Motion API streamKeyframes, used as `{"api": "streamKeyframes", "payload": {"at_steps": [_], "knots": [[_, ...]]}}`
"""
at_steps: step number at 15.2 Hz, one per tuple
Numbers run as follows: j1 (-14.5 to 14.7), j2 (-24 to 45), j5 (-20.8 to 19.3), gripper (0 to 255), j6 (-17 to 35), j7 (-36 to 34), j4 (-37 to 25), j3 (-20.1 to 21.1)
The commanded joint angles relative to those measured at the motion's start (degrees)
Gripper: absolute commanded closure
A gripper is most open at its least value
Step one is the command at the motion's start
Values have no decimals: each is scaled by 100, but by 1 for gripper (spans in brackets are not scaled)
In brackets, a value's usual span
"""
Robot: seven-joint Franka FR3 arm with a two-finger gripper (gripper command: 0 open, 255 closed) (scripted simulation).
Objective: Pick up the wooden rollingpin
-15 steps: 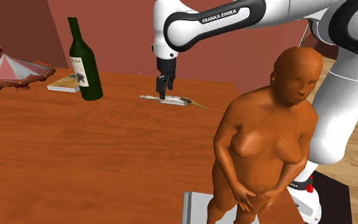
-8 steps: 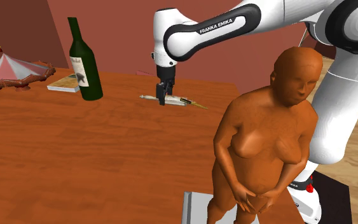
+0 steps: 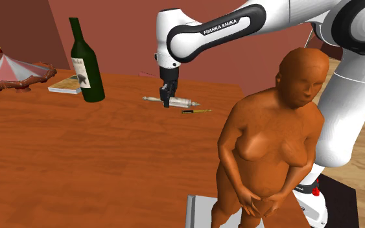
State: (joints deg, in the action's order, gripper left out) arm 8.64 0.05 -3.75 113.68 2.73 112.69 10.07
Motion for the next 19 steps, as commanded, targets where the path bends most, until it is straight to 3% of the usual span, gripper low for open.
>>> {"api": "streamKeyframes", "payload": {"at_steps": [1, 19], "knots": [[0, 0, 0, 255, 0, 0, 0, 0], [0, -125, 46, 255, -1138, 80, -1017, 0]]}}
